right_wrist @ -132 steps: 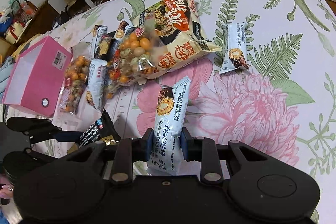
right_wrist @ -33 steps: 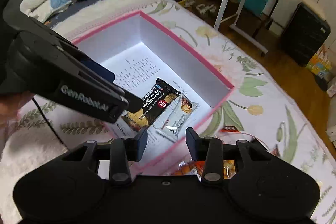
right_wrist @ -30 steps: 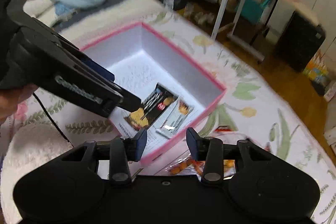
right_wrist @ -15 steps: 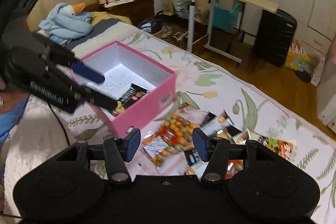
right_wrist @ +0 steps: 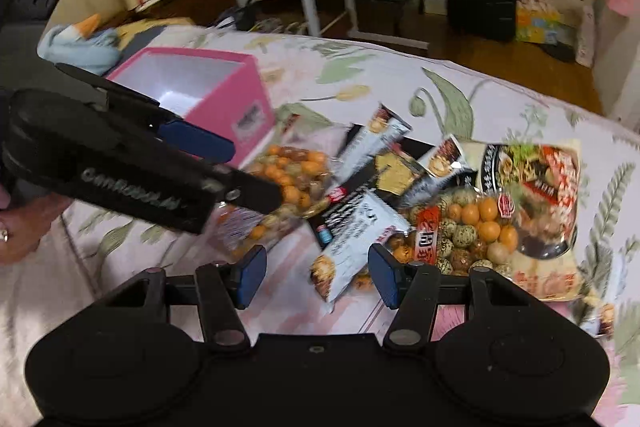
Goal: Organize snacks
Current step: 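Grasp another black NB packet with the left gripper while the right grasps a white bar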
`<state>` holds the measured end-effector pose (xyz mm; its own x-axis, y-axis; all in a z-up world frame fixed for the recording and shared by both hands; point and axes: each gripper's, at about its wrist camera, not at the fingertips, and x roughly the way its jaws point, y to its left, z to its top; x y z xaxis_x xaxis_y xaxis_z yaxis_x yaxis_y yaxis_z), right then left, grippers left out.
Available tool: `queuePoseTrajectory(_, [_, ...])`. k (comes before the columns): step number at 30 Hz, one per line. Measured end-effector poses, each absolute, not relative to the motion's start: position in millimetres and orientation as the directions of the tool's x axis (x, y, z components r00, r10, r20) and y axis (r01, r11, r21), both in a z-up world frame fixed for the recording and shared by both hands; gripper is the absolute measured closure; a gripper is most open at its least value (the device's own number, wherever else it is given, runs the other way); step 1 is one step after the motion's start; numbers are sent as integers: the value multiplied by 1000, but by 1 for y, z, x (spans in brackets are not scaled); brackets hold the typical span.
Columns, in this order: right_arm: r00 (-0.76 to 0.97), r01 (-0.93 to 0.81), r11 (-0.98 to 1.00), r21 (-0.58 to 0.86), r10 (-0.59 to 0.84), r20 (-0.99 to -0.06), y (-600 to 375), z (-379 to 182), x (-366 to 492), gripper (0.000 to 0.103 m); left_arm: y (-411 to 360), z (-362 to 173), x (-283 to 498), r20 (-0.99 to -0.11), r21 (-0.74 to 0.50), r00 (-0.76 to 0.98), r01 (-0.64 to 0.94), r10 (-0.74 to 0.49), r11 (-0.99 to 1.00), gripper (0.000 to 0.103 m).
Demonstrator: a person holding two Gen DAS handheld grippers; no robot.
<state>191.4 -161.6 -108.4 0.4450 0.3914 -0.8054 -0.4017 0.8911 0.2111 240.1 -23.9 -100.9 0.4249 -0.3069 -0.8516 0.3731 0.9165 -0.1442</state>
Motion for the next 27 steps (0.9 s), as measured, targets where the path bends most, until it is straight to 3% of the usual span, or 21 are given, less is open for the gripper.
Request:
queuePoseTrajectory(9, [469,-333,924,187,334,-817,-150,-157,208,44,-44,-151,261,-835,-105,452,427,-313,898,53])
queuePoseTrajectory(14, [523,-358,928,109,295,-800,-139,-162,204,45,-47,-172,271,-853,-176,388,417,-350,892,54])
queuePoseTrajectory(17, [549,-374,926,51,266,-792,-135,-160,200,55,-45,-170,273,-839,-196,399,415,-371,888,53])
queuePoseTrajectory(27, [480,-308,939,153,292,-827,-168,-145,206,63,-45,-175,280,-845,-143,416,429,-336,892,48])
